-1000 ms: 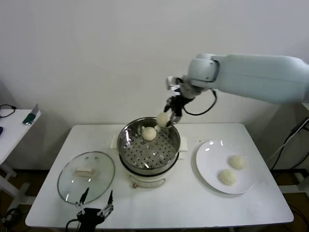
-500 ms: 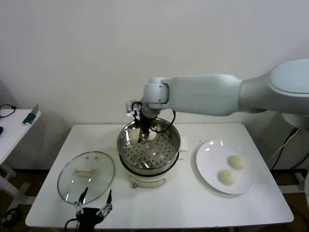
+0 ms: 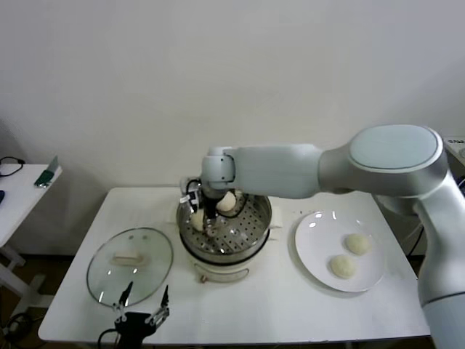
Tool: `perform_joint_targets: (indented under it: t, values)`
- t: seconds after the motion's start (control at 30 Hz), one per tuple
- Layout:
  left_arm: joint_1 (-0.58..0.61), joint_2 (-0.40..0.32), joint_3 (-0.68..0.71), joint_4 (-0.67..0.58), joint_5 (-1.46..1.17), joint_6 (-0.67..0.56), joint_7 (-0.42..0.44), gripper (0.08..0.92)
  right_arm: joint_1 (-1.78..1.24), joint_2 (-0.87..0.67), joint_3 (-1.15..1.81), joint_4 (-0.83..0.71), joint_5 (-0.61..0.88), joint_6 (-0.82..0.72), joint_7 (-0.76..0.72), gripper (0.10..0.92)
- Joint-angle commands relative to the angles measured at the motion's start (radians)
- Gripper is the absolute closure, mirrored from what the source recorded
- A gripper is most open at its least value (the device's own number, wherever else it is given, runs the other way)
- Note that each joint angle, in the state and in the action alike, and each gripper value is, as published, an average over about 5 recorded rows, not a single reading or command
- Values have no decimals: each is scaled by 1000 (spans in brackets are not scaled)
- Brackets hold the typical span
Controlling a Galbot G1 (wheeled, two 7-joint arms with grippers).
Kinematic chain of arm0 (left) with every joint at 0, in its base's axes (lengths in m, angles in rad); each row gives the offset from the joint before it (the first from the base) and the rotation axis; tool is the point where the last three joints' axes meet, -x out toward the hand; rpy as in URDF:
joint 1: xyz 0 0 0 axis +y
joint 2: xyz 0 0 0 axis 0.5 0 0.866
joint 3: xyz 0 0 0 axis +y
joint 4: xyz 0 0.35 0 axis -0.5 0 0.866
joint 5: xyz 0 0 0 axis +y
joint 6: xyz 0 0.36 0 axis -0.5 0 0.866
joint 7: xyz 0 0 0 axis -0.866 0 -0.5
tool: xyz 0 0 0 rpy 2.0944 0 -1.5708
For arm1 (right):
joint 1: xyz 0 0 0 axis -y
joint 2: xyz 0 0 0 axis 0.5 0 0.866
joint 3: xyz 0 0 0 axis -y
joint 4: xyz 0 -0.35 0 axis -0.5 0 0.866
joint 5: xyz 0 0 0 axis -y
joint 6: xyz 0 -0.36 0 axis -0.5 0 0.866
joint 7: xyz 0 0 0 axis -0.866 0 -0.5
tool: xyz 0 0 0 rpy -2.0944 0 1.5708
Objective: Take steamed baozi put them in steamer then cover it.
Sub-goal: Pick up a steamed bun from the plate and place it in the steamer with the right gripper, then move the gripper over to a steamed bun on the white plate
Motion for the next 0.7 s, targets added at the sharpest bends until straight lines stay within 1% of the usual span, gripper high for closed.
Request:
perform_joint_targets:
  t: [0.03, 0.1, 0.2, 0.33, 0.5, 0.6, 0.7]
  values:
    - [1, -2, 1, -3, 2, 0, 0, 177, -32, 12, 11, -34, -28, 11, 10, 314]
    - [1, -3, 1, -4, 3, 1, 0, 177, 4, -11, 14, -16, -9, 37, -13, 260]
    - [3, -4, 1, -7, 5, 1, 1, 177, 104, -73, -7, 24, 32, 105, -90, 213]
    - [5, -8, 3, -8, 9, -1, 0, 177, 261, -214, -65, 103, 62, 198, -221, 203]
    - [5, -9, 3, -7, 9, -1, 0, 177, 411, -486, -166, 272, 63, 239, -307, 202]
    - [1, -8, 1, -8, 8, 2, 3, 177, 464, -644, -266, 384, 10, 248, -317, 202]
    - [-2, -9, 2, -11, 8, 6, 6, 177, 448, -789, -342, 436, -114, 256, -305, 203]
